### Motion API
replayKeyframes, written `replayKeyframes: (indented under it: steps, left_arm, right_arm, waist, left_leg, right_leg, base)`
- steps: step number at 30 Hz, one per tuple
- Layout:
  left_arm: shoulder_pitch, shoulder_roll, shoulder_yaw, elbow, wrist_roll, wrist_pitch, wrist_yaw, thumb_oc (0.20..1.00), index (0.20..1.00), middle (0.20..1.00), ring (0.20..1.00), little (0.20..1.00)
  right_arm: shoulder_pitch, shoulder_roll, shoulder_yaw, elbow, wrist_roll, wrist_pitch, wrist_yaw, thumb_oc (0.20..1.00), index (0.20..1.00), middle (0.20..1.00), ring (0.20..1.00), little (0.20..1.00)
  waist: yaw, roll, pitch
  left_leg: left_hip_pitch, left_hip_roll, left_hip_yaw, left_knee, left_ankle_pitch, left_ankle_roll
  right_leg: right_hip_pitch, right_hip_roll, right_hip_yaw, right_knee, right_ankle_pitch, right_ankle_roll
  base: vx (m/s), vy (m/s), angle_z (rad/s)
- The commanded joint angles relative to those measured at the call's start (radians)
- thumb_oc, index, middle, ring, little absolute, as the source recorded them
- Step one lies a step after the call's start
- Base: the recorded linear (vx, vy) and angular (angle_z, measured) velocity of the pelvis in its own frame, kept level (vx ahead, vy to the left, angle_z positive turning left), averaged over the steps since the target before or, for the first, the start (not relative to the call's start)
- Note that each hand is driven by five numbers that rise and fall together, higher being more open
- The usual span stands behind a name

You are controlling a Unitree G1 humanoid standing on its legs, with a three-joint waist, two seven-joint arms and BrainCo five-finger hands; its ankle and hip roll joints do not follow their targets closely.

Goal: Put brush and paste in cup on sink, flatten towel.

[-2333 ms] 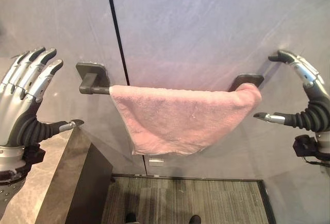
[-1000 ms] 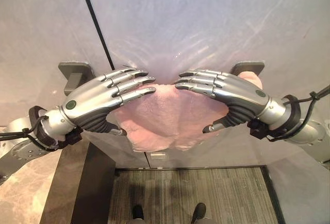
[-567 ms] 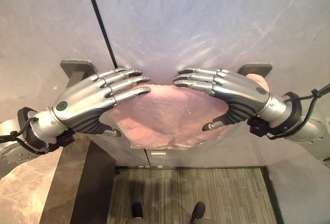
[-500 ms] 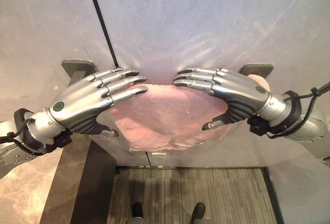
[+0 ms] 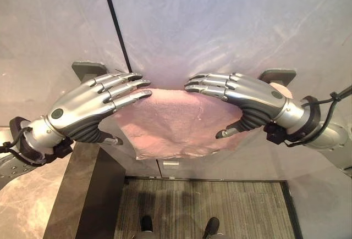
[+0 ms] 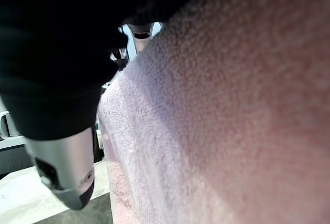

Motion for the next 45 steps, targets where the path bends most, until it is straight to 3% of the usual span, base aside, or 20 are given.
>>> replayKeyframes:
  steps: [1, 9, 15, 19, 22, 24, 25, 36, 45]
  left_arm:
    - [0.106, 0.028, 0.06, 0.161, 0.066, 0.067, -0.029, 1.0, 1.0, 1.0, 1.0, 1.0]
    - [0.185, 0.059, 0.102, 0.212, 0.109, 0.066, -0.031, 1.0, 1.0, 1.0, 1.0, 1.0]
    - [0.228, 0.082, 0.124, 0.237, 0.114, 0.065, -0.038, 1.0, 1.0, 1.0, 1.0, 1.0]
    - [0.241, 0.088, 0.116, 0.258, 0.113, 0.063, -0.039, 1.0, 1.0, 1.0, 1.0, 1.0]
    - [0.258, 0.082, 0.109, 0.294, 0.13, 0.062, -0.037, 1.0, 1.0, 1.0, 1.0, 1.0]
    - [0.267, 0.076, 0.105, 0.308, 0.13, 0.06, -0.041, 1.0, 1.0, 1.0, 1.0, 1.0]
    - [0.272, 0.072, 0.106, 0.306, 0.13, 0.06, -0.044, 1.0, 1.0, 1.0, 1.0, 1.0]
    - [0.272, 0.027, 0.069, 0.334, 0.112, 0.057, -0.069, 1.0, 1.0, 1.0, 1.0, 1.0]
    - [0.241, -0.036, 0.024, 0.386, 0.113, 0.062, -0.07, 1.0, 1.0, 1.0, 1.0, 1.0]
  right_arm:
    - [0.032, -0.004, -0.024, 0.051, -0.007, 0.026, 0.015, 1.0, 1.0, 1.0, 1.0, 1.0]
    - [0.168, -0.098, -0.115, 0.082, -0.037, 0.015, 0.027, 1.0, 1.0, 1.0, 1.0, 1.0]
    - [0.252, -0.219, -0.141, 0.155, -0.166, 0.005, 0.01, 1.0, 1.0, 1.0, 1.0, 1.0]
    - [0.297, -0.251, -0.151, 0.211, -0.217, 0.001, -0.01, 1.0, 1.0, 1.0, 1.0, 1.0]
    - [0.363, -0.251, -0.206, 0.255, -0.241, 0.001, -0.033, 1.0, 1.0, 1.0, 1.0, 1.0]
    - [0.405, -0.249, -0.235, 0.281, -0.252, 0.002, -0.042, 1.0, 1.0, 1.0, 1.0, 1.0]
    - [0.426, -0.246, -0.253, 0.29, -0.257, 0.0, -0.046, 1.0, 1.0, 1.0, 1.0, 1.0]
    - [0.647, -0.198, -0.42, 0.422, -0.316, 0.017, -0.092, 1.0, 1.0, 1.0, 1.0, 1.0]
    - [0.68, -0.132, -0.481, 0.465, -0.326, 0.039, -0.128, 1.0, 1.0, 1.0, 1.0, 1.0]
  waist:
    - [0.022, -0.044, 0.007]
    - [0.012, -0.044, 0.013]
    - [0.005, -0.046, 0.015]
    - [0.0, -0.044, 0.01]
    - [-0.008, -0.04, 0.011]
    - [-0.01, -0.038, 0.003]
    - [-0.011, -0.04, 0.006]
    - [-0.024, -0.038, -0.028]
    - [-0.032, -0.035, -0.05]
  left_leg:
    - [-0.046, -0.016, 0.027, -0.012, 0.046, 0.009]
    - [-0.055, -0.012, 0.034, -0.012, 0.05, 0.006]
    - [-0.058, -0.008, 0.034, -0.012, 0.05, 0.0]
    - [-0.05, -0.004, 0.022, -0.012, 0.034, -0.01]
    - [-0.052, -0.007, 0.038, -0.012, 0.051, -0.001]
    - [-0.041, 0.0, 0.027, -0.012, 0.031, -0.011]
    - [-0.048, -0.004, 0.039, -0.012, 0.049, -0.003]
    - [-0.012, 0.008, 0.036, -0.012, 0.028, -0.016]
    - [-0.002, 0.008, 0.056, -0.012, 0.042, -0.01]
  right_leg:
    - [0.062, -0.109, -0.004, 0.007, 0.072, 0.12]
    - [0.049, -0.108, -0.001, 0.007, 0.078, 0.123]
    - [0.047, -0.105, 0.001, 0.006, 0.076, 0.125]
    - [0.054, -0.097, 0.017, 0.004, 0.06, 0.125]
    - [0.049, -0.101, 0.005, 0.005, 0.072, 0.125]
    - [0.059, -0.093, 0.02, 0.003, 0.054, 0.125]
    - [0.053, -0.098, 0.005, 0.003, 0.069, 0.125]
    - [0.086, -0.083, 0.023, 0.0, 0.041, 0.125]
    - [0.092, -0.086, 0.016, -0.003, 0.046, 0.121]
  base:
    - [0.0, 0.0, 0.0]
    - [0.0, 0.002, 0.01]
    - [0.01, -0.003, 0.0]
    - [0.02, -0.005, -0.01]
    - [-0.01, 0.005, 0.0]
    - [0.0, 0.0, 0.0]
    - [0.0, 0.0, 0.0]
    - [0.02, -0.015, -0.03]
    - [0.0, -0.006, 0.0]
